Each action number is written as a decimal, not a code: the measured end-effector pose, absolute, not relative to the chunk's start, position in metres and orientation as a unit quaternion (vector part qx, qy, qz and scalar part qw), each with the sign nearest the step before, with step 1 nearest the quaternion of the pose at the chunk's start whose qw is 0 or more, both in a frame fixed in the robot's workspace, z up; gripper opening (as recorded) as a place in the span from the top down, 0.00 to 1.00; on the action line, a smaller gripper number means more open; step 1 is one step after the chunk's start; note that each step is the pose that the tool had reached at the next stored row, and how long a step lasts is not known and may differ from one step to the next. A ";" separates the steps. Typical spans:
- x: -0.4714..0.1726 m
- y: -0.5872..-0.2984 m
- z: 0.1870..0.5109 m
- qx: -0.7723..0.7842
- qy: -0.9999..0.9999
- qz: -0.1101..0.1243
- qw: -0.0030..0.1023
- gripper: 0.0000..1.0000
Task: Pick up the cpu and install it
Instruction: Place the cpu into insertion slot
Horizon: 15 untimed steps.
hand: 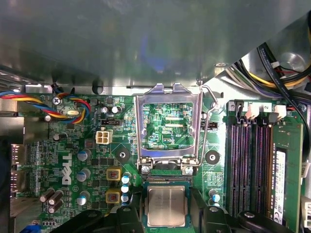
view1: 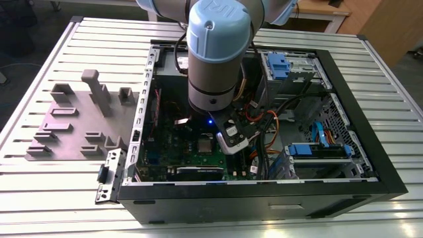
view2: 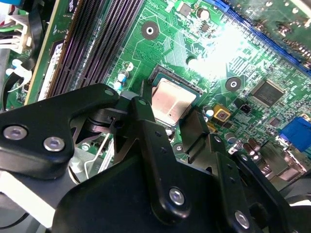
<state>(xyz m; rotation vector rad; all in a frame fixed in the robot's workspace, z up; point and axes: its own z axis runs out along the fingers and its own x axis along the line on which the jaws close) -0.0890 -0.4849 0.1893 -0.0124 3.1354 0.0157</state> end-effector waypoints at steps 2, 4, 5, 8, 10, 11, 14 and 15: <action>-0.089 -0.485 0.189 -0.004 1.000 0.005 0.003 0.53; -0.089 -0.485 0.189 -0.004 1.000 0.005 0.003 0.53; -0.089 -0.485 0.189 -0.004 1.000 0.005 0.003 0.53; -0.089 -0.485 0.190 -0.004 1.000 0.005 0.003 0.53; -0.089 -0.485 0.191 -0.004 1.000 0.005 0.003 0.53; -0.089 -0.485 0.191 -0.004 1.000 0.005 0.003 0.53; -0.089 -0.485 0.191 -0.002 1.000 0.005 0.003 0.53; -0.088 -0.485 0.191 -0.001 1.000 0.005 0.003 0.53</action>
